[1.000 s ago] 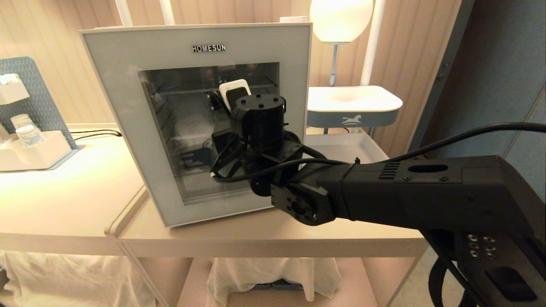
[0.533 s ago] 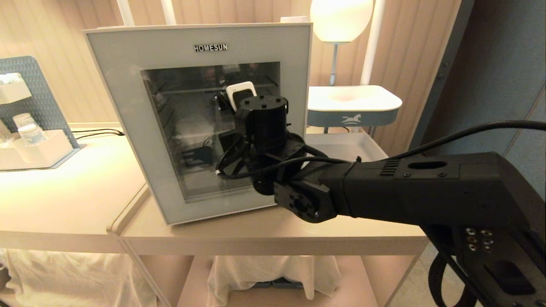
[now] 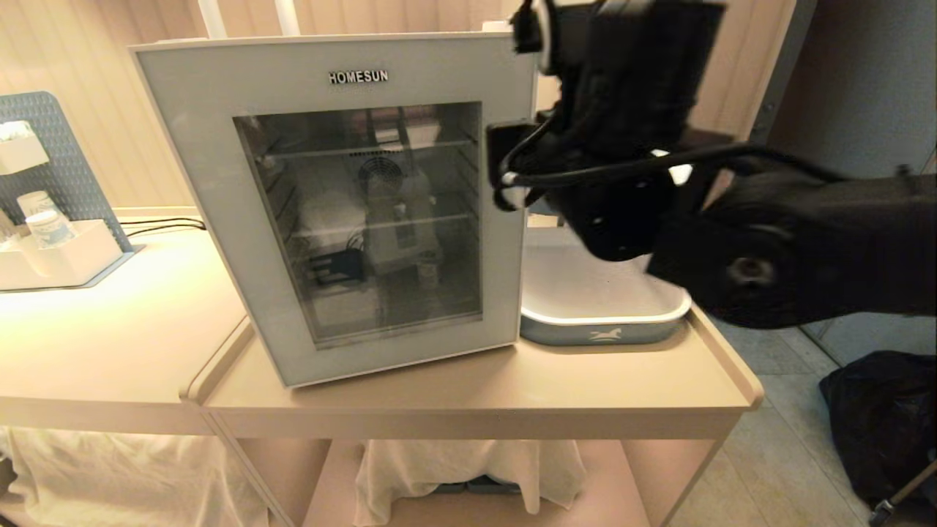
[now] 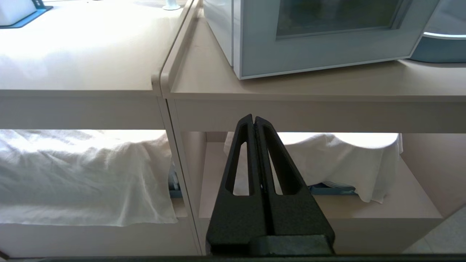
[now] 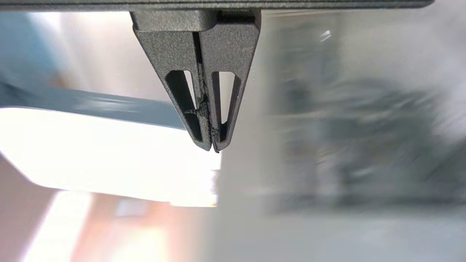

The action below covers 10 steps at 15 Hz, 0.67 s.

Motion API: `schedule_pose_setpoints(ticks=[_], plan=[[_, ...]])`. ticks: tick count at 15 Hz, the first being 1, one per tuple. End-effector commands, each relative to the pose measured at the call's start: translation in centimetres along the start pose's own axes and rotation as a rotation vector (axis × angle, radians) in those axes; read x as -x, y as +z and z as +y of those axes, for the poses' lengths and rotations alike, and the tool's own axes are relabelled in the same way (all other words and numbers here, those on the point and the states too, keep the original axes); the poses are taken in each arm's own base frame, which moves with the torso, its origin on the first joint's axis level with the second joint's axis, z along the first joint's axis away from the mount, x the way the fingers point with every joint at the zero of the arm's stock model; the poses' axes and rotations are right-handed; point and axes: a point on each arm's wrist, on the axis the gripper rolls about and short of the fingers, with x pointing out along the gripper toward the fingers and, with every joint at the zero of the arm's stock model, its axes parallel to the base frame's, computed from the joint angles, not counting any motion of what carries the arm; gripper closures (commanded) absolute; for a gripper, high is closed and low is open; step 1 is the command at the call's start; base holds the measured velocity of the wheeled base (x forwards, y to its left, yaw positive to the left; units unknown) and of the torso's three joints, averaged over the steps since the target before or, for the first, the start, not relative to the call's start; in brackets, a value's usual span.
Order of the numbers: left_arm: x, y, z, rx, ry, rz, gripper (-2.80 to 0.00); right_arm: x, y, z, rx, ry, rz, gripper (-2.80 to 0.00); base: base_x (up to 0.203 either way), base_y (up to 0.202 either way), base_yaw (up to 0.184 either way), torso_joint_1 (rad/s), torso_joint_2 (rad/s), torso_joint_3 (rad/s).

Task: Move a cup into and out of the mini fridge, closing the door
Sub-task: Close the freezer door, then open the freezer door

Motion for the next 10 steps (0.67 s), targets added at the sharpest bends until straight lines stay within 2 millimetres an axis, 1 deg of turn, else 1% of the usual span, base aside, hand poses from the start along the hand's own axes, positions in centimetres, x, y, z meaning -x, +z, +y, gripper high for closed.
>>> schedule_pose_setpoints(ticks=[1, 3, 4, 6, 7, 8, 9, 10], plan=[[0.0, 0.0, 0.0, 0.002, 0.000, 0.000, 0.00, 5.7, 5.4, -9.0, -0.084, -0.161, -0.093, 0.00, 0.000, 0.000, 0.000, 0.000, 0.00, 0.000], [0.0, 0.0, 0.0, 0.000, 0.000, 0.002, 0.00, 10.5, 6.8, -15.2, -0.127, -0.333, -0.134, 0.00, 0.000, 0.000, 0.000, 0.000, 0.00, 0.000], [0.0, 0.0, 0.0, 0.002, 0.000, 0.002, 0.00, 13.0, 7.0, -17.9, -0.145, -0.420, -0.156, 0.00, 0.000, 0.000, 0.000, 0.000, 0.00, 0.000], [0.0, 0.0, 0.0, 0.002, 0.000, 0.000, 0.00, 17.3, 6.3, -23.1, -0.147, -0.676, -0.188, 0.00, 0.000, 0.000, 0.000, 0.000, 0.00, 0.000], [0.0, 0.0, 0.0, 0.002, 0.001, 0.001, 0.00, 19.9, 5.8, -24.7, -0.148, -0.780, -0.211, 0.00, 0.000, 0.000, 0.000, 0.000, 0.00, 0.000], [0.0, 0.0, 0.0, 0.002, 0.000, 0.002, 0.00, 22.4, 4.8, -25.7, -0.144, -0.876, -0.229, 0.00, 0.000, 0.000, 0.000, 0.000, 0.00, 0.000], [0.0, 0.0, 0.0, 0.002, 0.002, 0.001, 0.00, 24.8, 3.8, -26.2, -0.146, -0.951, -0.252, 0.00, 0.000, 0.000, 0.000, 0.000, 0.00, 0.000], [0.0, 0.0, 0.0, 0.002, 0.000, 0.002, 0.00, 27.0, 2.3, -26.3, -0.147, -1.003, -0.268, 0.00, 0.000, 0.000, 0.000, 0.000, 0.00, 0.000]])
